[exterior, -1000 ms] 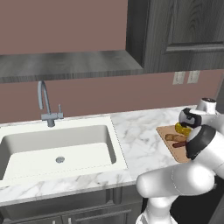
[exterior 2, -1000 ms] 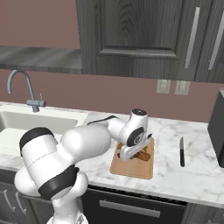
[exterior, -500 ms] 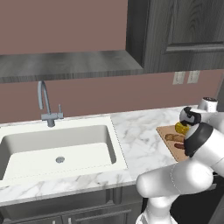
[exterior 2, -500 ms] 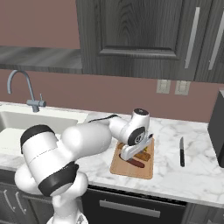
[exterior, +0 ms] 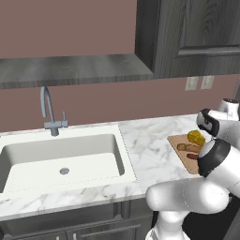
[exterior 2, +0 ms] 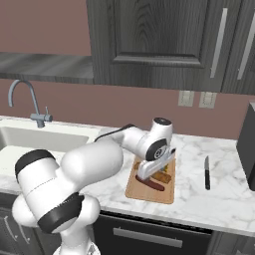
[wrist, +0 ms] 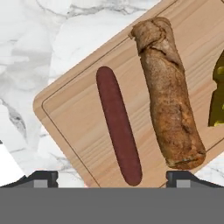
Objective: Retrieve the sausage and cheese from the fridge and place them on the cutting board on the counter.
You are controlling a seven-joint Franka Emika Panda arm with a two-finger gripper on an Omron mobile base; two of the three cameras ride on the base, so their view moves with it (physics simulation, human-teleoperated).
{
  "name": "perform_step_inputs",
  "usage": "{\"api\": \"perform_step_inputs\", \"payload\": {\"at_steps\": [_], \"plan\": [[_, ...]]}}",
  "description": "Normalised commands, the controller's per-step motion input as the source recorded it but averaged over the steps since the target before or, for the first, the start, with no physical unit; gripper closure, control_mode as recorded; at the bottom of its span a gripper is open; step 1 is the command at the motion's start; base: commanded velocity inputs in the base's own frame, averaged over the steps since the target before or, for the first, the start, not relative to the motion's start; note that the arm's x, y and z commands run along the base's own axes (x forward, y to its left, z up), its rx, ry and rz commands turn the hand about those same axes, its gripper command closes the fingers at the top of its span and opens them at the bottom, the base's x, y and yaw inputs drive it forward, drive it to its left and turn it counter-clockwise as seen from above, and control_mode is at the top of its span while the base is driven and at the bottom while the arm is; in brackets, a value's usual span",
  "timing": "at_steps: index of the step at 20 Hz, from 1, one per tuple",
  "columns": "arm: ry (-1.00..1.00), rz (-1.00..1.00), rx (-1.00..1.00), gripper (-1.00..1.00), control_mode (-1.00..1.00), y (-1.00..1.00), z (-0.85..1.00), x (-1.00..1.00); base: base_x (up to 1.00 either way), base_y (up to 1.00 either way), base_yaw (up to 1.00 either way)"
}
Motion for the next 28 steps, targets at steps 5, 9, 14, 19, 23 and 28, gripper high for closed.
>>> {"api": "perform_step_inputs", "payload": {"at_steps": [5,9,14,19,23,28], "plan": [[0.00,-0.03,0.01,-1.00,-1.00,-0.03,0.53,-0.27,0.00,0.00,0.00],[0.00,-0.03,0.00,-1.00,-1.00,0.00,0.45,-0.50,0.00,0.00,0.00],[0.00,-0.03,0.00,-1.00,-1.00,0.00,0.38,-0.71,0.00,0.00,0.00],[-0.02,-0.02,0.00,-1.00,-1.00,0.00,0.35,-0.82,0.00,0.00,0.00],[-0.05,0.00,-0.02,-1.00,-1.00,0.00,0.38,-0.80,0.00,0.00,0.00],[-0.05,0.00,0.00,-1.00,-1.00,0.00,0.59,-0.72,0.00,0.00,0.00]]}}
